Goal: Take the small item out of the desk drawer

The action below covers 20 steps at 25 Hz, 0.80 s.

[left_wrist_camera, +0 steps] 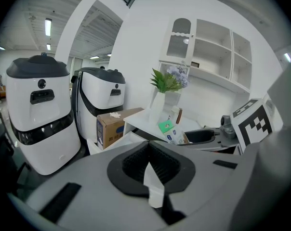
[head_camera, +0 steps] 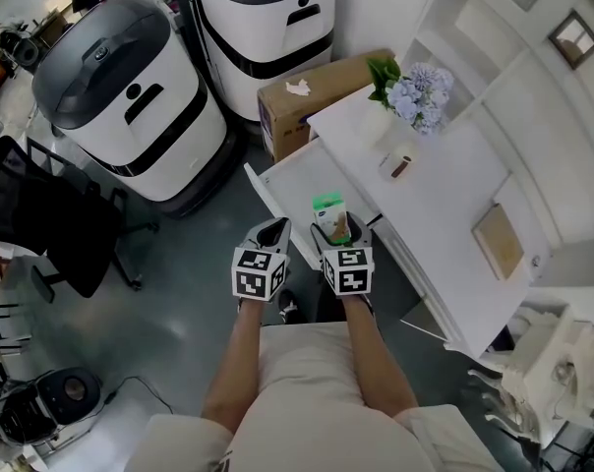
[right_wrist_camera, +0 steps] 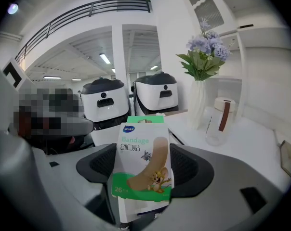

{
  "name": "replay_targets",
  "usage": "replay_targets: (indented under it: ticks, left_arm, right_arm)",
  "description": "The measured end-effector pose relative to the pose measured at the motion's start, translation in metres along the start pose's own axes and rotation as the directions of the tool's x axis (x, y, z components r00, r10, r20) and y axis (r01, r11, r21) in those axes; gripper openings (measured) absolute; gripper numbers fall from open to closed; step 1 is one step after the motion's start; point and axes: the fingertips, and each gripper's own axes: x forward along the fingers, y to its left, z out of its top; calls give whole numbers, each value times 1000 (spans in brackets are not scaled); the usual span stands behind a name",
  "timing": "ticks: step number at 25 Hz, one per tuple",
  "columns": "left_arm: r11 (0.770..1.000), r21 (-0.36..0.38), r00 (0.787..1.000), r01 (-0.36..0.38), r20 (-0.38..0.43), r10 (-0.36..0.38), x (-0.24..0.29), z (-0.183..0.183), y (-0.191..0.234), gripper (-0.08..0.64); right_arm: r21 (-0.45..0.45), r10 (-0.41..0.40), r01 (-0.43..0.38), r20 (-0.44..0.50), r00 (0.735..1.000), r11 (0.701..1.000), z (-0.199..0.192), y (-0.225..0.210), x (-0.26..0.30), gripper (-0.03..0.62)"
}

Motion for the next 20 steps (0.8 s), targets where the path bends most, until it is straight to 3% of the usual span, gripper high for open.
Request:
replay_targets:
  ticks: [20]
  left_arm:
    - [998, 28, 998, 49, -28, -49, -2, -13, -16, 17]
  right_arm:
    - [23, -27, 27, 8, 1000, 999, -13, -1, -15, 365]
